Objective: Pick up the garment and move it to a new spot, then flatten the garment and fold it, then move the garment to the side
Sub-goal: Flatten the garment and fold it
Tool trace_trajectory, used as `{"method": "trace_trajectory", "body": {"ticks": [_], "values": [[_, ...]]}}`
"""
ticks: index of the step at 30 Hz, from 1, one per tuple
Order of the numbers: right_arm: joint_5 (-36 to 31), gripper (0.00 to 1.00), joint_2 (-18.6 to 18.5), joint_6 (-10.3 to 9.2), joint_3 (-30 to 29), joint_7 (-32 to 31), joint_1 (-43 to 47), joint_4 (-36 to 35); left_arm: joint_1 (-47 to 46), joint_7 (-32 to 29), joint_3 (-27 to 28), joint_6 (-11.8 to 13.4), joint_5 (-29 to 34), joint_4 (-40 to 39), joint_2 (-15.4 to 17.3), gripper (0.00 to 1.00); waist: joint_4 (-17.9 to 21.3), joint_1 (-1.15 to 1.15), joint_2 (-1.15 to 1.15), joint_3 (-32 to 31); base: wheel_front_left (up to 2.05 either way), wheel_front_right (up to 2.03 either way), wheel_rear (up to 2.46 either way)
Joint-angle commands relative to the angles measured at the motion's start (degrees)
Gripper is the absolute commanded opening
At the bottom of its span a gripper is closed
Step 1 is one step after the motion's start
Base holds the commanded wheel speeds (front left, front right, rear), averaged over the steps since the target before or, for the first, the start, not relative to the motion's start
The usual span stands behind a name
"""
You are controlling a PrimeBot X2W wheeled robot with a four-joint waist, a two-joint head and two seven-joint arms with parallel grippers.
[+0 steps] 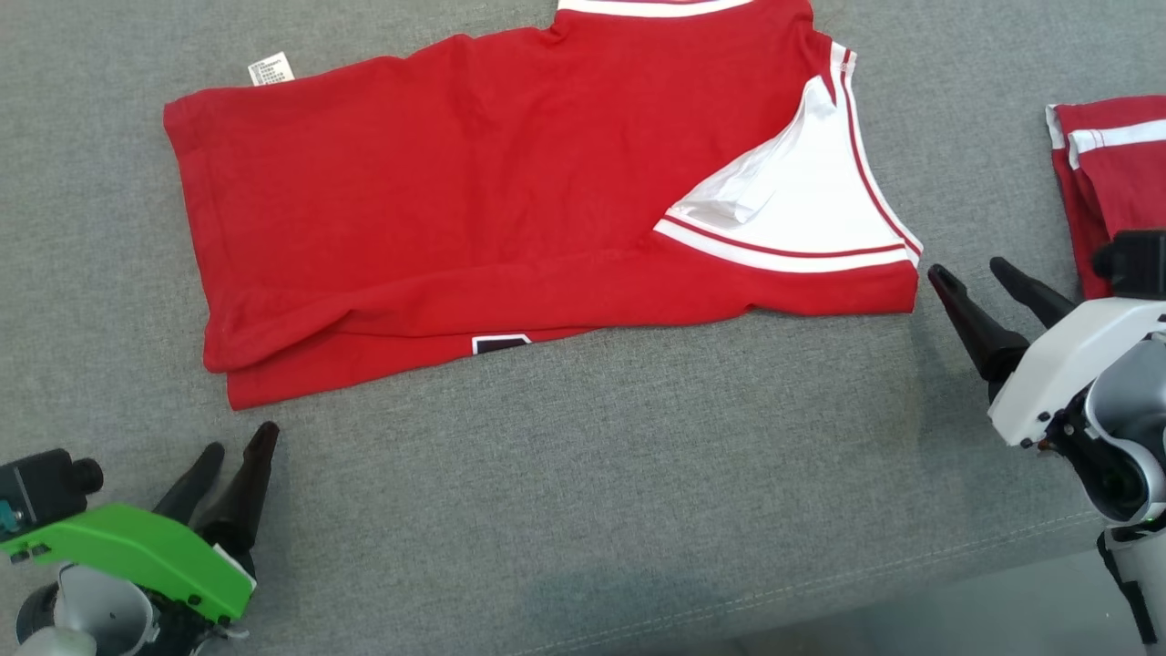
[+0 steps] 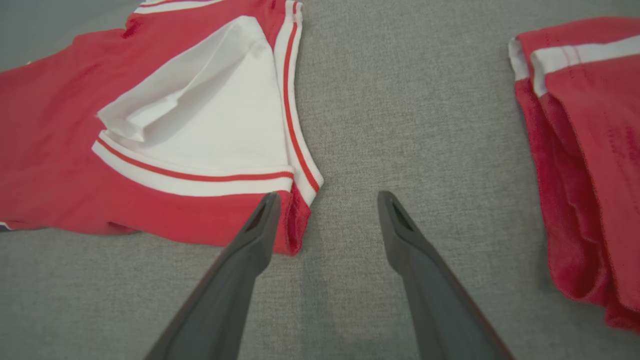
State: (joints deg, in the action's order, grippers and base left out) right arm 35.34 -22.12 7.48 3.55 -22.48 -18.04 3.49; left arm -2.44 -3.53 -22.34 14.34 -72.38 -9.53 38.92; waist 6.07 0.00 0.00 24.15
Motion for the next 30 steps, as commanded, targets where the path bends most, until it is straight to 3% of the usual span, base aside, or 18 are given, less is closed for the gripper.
{"method": "trace_trajectory", "body": {"ticks": [1,10,19,20,21,23,24,25,26,27,30], "values": [[-0.9,1.0,0.8,0.01,-0.3,-0.7,0.9,-0.6,-2.0,-0.3,0.1,-0.1,-0.1,0.5,-0.2,1.0,0.1,0.0,0.0,0.9,0.0,0.0,0.0],[-4.1,1.0,6.1,0.01,1.0,-4.4,-0.9,0.2,-7.6,-1.9,-0.4,-0.7,-0.4,5.6,-2.0,1.0,1.4,0.0,0.0,2.3,0.0,0.0,0.0],[-4.6,1.0,7.1,0.02,4.2,-6.6,-7.0,7.2,-10.1,-5.2,-3.3,-1.6,-0.2,11.6,-3.4,1.0,1.5,0.0,0.0,2.3,0.0,0.0,0.0],[-4.1,0.99,6.7,0.01,4.8,-7.1,-7.5,7.8,-10.1,-5.7,-3.9,-1.9,0.0,11.7,-3.3,0.55,1.4,0.0,0.0,2.3,0.0,0.0,0.0],[-4.1,0.99,6.7,0.01,4.8,-7.1,-7.5,7.8,-10.1,-5.7,-3.9,-1.9,0.0,11.7,-3.3,0.55,1.4,0.0,0.0,2.3,0.0,0.0,0.0],[-3.7,0.75,6.0,0.01,6.1,-8.2,-8.5,8.6,-9.9,-6.9,-5.1,-2.5,0.4,11.6,-2.9,0.21,1.2,0.0,0.0,2.1,0.0,0.0,0.0],[-3.3,0.48,5.5,0.02,6.9,-8.8,-8.9,8.8,-9.7,-7.6,-5.8,-2.9,0.6,11.4,-2.7,0.0,1.1,0.0,0.0,2.0,0.0,0.0,0.0],[-2.7,0.42,4.9,0.02,7.7,-9.4,-9.3,9.0,-9.5,-8.4,-6.7,-3.4,0.9,11.0,-2.3,0.0,1.0,0.0,0.0,1.8,0.0,0.0,0.0],[-2.2,0.26,4.3,0.02,8.5,-10.2,-9.8,9.3,-9.3,-9.5,-7.6,-4.0,1.1,10.6,-2.0,0.0,0.8,0.0,0.0,1.6,0.0,0.0,0.0],[-1.8,0.0,3.7,0.02,9.5,-11.0,-10.1,9.3,-9.1,-10.5,-8.4,-4.4,1.3,10.2,-1.6,0.0,0.7,0.0,0.0,1.3,0.0,0.0,0.0],[0.3,0.0,1.1,0.01,12.3,-14.2,-10.8,8.9,-9.5,-12.1,-8.8,-5.1,1.3,9.4,-0.1,0.0,0.3,0.0,0.0,0.2,0.0,0.0,0.0]]}}
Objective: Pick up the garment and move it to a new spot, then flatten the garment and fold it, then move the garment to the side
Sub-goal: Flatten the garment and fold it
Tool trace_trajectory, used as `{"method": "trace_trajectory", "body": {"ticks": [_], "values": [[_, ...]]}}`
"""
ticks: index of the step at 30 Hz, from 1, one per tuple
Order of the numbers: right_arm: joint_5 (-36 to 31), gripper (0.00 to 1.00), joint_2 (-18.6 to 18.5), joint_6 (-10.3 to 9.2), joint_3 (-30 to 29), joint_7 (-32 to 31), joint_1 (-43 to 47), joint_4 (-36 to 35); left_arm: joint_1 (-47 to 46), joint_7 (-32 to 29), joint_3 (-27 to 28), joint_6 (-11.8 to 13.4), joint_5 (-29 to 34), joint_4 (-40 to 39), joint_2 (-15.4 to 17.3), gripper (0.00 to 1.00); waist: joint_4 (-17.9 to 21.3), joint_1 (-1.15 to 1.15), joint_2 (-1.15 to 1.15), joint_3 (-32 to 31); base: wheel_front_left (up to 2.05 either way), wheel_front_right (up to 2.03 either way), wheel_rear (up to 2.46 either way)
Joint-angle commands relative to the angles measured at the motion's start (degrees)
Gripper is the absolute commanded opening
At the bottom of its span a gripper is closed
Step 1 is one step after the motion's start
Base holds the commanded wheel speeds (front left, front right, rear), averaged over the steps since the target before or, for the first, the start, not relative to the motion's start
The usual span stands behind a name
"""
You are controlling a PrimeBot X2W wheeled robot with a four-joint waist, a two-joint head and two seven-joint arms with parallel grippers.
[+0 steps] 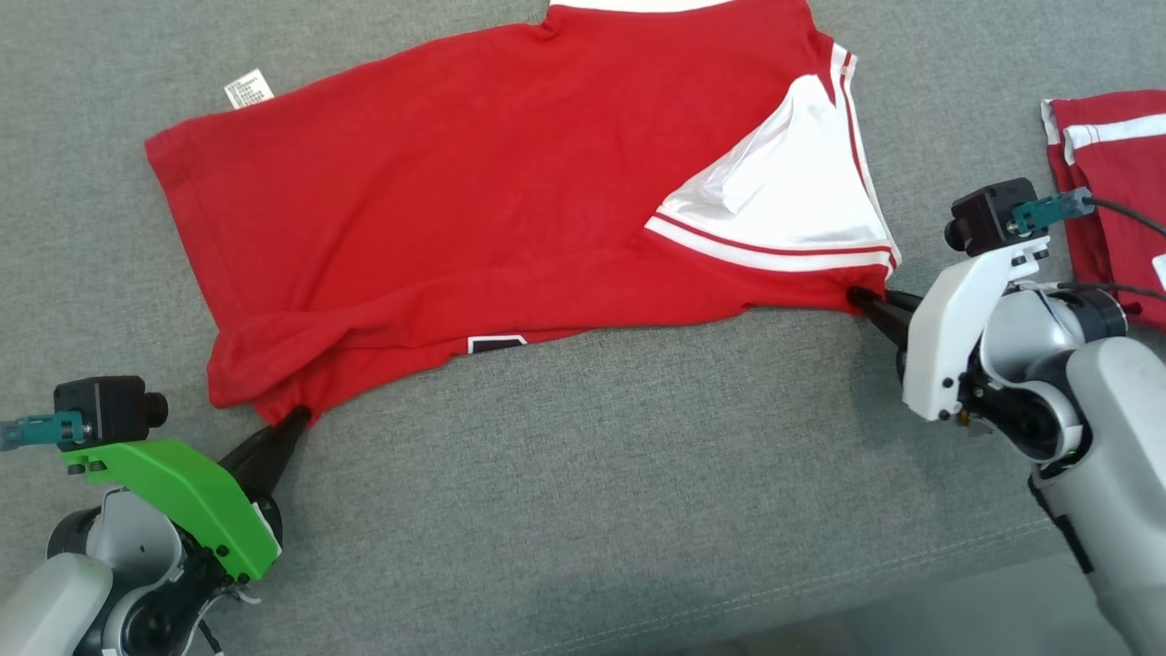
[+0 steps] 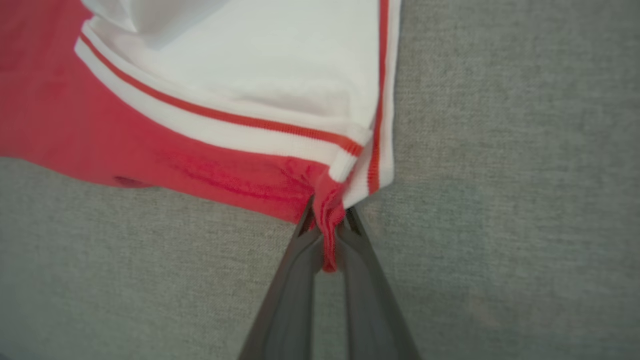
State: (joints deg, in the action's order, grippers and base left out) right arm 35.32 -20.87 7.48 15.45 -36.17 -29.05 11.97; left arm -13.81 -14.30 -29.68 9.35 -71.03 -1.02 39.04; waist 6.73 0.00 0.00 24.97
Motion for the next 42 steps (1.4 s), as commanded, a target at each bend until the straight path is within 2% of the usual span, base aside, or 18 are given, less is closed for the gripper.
{"method": "trace_trajectory", "body": {"ticks": [1,5,11,15,19,25,26,27,28,36,39,42], "values": [[1.2,0.0,-1.1,0.01,0.7,-1.4,-0.1,0.2,1.6,-1.6,-1.4,-0.1,0.0,0.7,0.3,0.0,-0.5,0.0,0.0,-1.0,0.0,0.0,0.0],[4.2,0.0,-4.5,0.01,0.7,-4.7,-1.5,-0.8,1.0,-3.4,-0.4,-1.2,-1.4,-1.7,2.6,0.0,-1.0,0.0,0.0,-2.8,0.0,0.0,0.0],[9.6,0.0,-9.9,0.0,-1.8,-13.6,0.5,-3.6,3.6,-7.8,1.6,-3.1,-5.3,-8.8,8.6,0.0,-1.5,0.0,0.0,-5.7,0.0,0.0,0.0],[12.2,0.0,-12.2,0.0,-4.1,-18.7,4.8,-7.2,8.0,-8.1,2.3,-2.4,-7.5,-13.5,10.8,0.0,-1.7,0.0,0.0,-6.7,0.0,0.0,0.0],[12.5,0.0,-11.1,0.0,-6.8,-18.0,11.4,-9.2,13.3,-5.3,1.7,-2.3,-9.1,-13.9,8.8,0.0,-1.6,0.0,0.0,-6.6,0.0,0.0,0.0],[11.0,0.0,-8.6,0.01,-9.9,-14.5,20.2,-9.5,18.3,-1.4,-0.8,-3.6,-8.0,-10.8,5.2,0.0,-2.0,0.0,0.0,-5.5,0.0,0.0,0.0],[9.4,0.31,-8.3,0.0,-11.0,-12.6,21.3,-9.9,18.8,-0.3,-0.9,-3.8,-7.5,-10.0,4.5,0.0,-2.2,0.0,0.0,-5.2,0.0,0.0,0.0],[8.7,1.0,-8.4,0.0,-10.7,-12.4,22.0,-10.1,18.9,0.2,-0.9,-3.7,-6.8,-9.7,4.5,0.31,-2.3,0.0,0.0,-5.1,0.0,0.0,0.0],[8.2,1.0,-8.8,0.01,-10.5,-12.4,22.4,-10.6,18.8,0.8,-0.9,-3.6,-5.9,-9.5,4.8,0.98,-2.4,0.0,0.0,-5.1,0.0,0.0,0.0],[6.2,1.0,-10.2,0.01,-14.0,-11.3,14.7,-16.2,16.9,3.9,1.6,0.0,1.4,-14.8,10.5,1.0,-2.5,0.0,0.0,-3.3,0.0,0.0,0.0],[4.5,1.0,-9.8,0.01,-15.2,-10.6,7.7,-17.5,14.0,4.1,4.1,1.9,2.1,-18.4,11.7,1.0,-2.9,0.0,0.0,-0.9,0.0,0.0,0.0],[1.4,1.0,-8.0,0.01,-13.9,-10.5,-1.4,-15.2,8.2,2.5,5.7,3.1,2.3,-18.1,11.4,1.0,-3.1,0.0,0.0,2.7,0.0,0.0,0.0]]}}
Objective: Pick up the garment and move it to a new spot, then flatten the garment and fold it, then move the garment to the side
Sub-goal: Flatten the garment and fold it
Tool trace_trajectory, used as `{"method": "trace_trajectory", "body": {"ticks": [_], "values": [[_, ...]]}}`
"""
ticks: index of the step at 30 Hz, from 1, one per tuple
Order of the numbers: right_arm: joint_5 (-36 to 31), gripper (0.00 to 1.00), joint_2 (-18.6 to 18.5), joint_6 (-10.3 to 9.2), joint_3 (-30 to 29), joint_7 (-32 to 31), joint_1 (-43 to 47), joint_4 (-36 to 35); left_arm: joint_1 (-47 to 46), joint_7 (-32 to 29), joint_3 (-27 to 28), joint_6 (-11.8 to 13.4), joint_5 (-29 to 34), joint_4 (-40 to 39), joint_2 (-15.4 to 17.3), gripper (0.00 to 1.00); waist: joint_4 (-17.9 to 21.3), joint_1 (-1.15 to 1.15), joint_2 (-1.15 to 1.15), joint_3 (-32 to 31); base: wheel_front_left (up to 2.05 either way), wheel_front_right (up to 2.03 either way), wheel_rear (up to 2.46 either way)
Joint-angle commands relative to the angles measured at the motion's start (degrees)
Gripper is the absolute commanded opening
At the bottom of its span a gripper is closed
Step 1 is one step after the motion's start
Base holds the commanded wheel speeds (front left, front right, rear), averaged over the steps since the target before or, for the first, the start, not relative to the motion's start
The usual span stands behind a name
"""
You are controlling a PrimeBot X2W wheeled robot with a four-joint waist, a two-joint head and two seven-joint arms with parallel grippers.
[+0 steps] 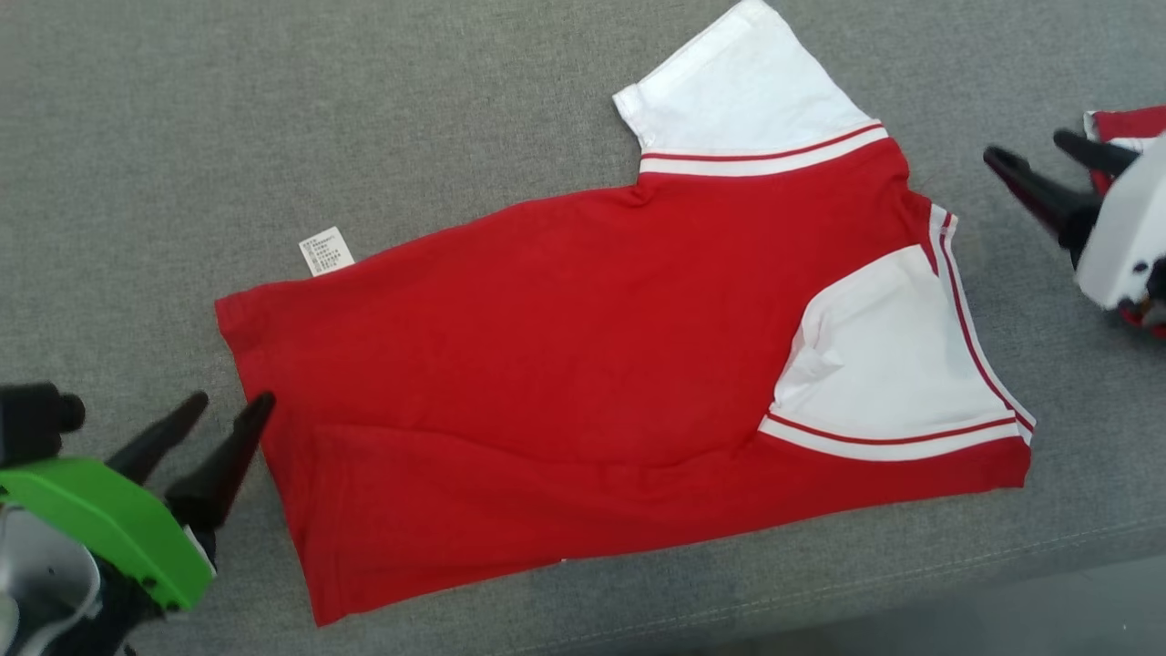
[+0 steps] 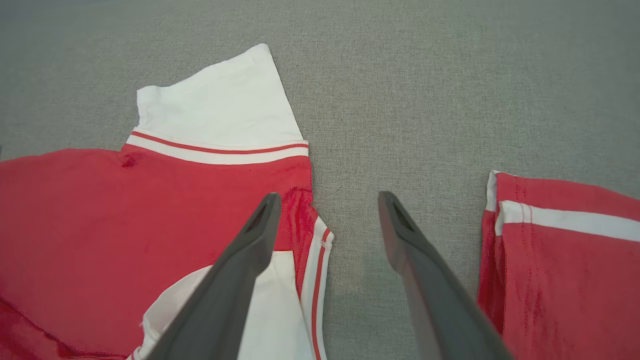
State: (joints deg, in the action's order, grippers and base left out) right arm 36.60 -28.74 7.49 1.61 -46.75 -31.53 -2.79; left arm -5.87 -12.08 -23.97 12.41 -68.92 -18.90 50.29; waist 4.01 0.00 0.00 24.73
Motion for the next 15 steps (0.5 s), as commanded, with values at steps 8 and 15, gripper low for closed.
{"method": "trace_trajectory", "body": {"ticks": [8,15], "values": [[-9.0,1.0,8.2,0.0,4.9,1.8,-23.8,14.4,-18.2,-6.9,-2.9,-0.2,3.4,8.1,-4.1,1.0,-2.7,0.0,0.0,12.6,0.0,0.0,0.0],[-13.6,1.0,11.2,0.0,8.9,5.6,-33.7,26.7,-23.5,-10.2,-8.3,-2.9,6.3,14.9,-7.6,1.0,-5.8,0.0,0.0,15.1,0.0,0.0,0.0]]}}
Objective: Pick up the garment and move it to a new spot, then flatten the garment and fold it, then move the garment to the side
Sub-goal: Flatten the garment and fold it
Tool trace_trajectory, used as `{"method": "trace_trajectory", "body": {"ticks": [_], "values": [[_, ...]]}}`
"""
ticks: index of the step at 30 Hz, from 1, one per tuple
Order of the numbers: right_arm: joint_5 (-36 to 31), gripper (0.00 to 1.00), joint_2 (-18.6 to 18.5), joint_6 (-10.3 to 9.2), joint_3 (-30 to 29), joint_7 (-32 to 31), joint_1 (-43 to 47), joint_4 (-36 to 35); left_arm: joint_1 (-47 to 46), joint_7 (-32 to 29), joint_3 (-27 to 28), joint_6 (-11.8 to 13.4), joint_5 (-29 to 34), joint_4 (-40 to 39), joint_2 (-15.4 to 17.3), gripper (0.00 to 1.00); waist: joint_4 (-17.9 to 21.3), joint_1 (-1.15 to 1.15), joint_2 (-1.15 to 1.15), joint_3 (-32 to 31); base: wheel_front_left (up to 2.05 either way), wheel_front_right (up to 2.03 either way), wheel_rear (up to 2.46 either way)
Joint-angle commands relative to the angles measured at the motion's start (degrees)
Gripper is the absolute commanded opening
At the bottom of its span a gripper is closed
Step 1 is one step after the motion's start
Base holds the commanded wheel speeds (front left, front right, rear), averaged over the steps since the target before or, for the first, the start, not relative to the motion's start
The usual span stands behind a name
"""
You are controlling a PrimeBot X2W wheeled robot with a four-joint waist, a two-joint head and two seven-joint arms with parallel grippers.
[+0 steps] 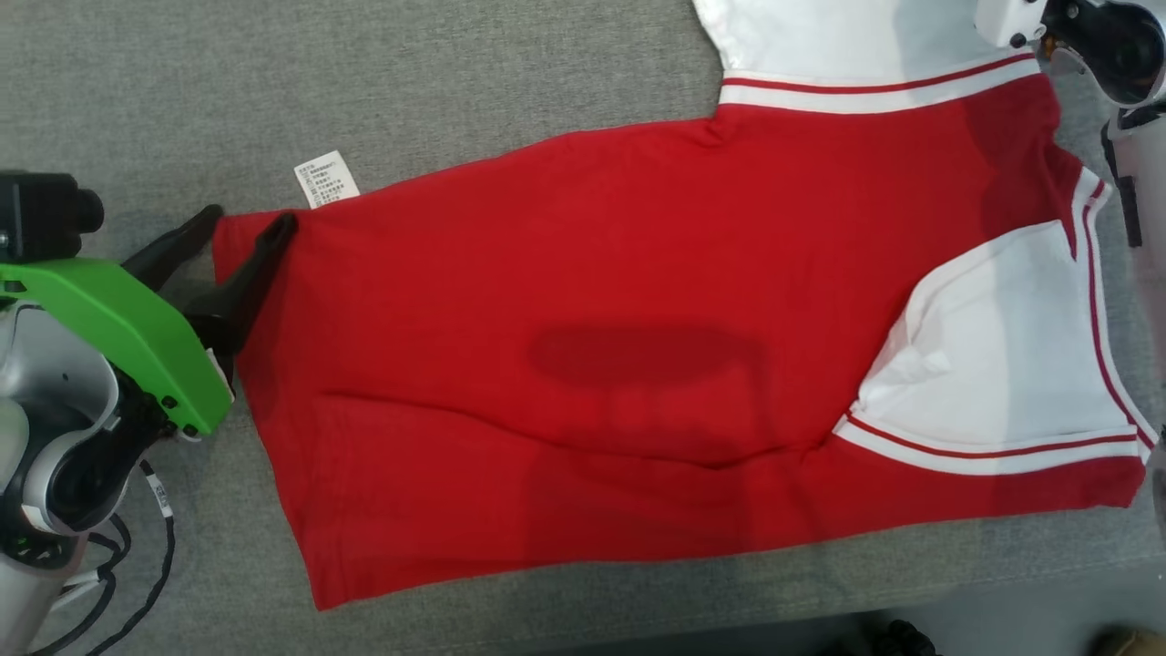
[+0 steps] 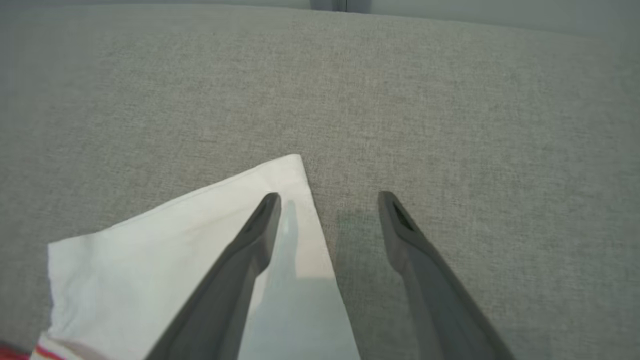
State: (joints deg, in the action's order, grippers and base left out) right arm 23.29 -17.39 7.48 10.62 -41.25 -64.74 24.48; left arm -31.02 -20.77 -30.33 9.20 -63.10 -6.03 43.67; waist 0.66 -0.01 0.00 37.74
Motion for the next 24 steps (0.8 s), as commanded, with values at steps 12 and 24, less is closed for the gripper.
{"method": "trace_trajectory", "body": {"ticks": [12,24], "values": [[2.6,0.85,-0.2,0.02,6.2,2.8,-2.2,9.1,2.9,-3.6,-4.7,-3.1,0.2,0.3,0.2,1.0,-3.9,0.01,0.0,2.0,0.0,0.0,0.0],[9.9,0.0,-1.3,0.02,10.4,7.2,-2.3,7.5,1.6,-0.1,-2.5,-4.5,-1.4,-0.4,-2.5,0.0,-1.8,0.01,0.0,0.0,0.0,0.0,0.0]]}}
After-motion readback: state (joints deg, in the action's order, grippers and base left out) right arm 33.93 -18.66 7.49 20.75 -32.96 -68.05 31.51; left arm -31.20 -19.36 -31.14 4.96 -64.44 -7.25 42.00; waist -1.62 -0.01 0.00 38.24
